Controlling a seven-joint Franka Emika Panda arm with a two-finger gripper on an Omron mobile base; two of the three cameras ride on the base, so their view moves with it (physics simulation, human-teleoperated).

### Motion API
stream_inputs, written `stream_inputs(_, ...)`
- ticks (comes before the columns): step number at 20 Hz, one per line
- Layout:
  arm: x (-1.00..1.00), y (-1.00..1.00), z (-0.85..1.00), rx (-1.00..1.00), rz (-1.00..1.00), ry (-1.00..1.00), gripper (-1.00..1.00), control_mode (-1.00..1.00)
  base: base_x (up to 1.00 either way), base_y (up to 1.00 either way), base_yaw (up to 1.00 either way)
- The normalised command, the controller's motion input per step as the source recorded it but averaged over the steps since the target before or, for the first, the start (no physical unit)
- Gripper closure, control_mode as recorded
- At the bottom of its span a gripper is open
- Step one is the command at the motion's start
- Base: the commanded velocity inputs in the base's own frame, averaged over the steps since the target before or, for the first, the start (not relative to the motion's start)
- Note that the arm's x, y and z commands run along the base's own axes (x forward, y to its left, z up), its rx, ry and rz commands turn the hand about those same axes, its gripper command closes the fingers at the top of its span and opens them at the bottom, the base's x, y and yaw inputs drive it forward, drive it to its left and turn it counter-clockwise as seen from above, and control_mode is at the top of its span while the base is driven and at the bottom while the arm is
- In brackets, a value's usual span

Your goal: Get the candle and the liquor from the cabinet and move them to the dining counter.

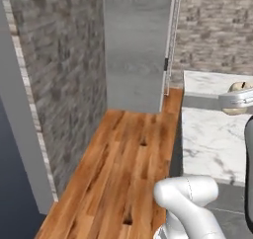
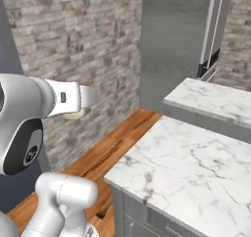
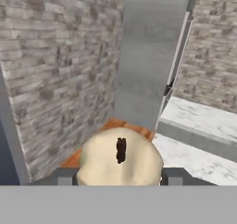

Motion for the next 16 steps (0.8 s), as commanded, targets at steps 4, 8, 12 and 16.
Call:
stream_inputs(4, 0.00, 0.00, 0.00, 0.00, 0.00, 0.00, 1.00, 1.00, 0.09, 0.40, -0.50)
stream_inputs(8, 0.00, 0.00, 0.00, 0.00, 0.00, 0.00, 1.00, 1.00, 0.06, 0.52, -0.45)
stream_inputs(12, 0.00, 0.00, 0.00, 0.00, 0.00, 0.00, 1.00, 1.00, 0.09, 0.52, -0.43)
stream_inputs(16, 0.00, 0.00, 0.00, 0.00, 0.00, 0.00, 1.00, 1.00, 0.21, 0.58, -0.41)
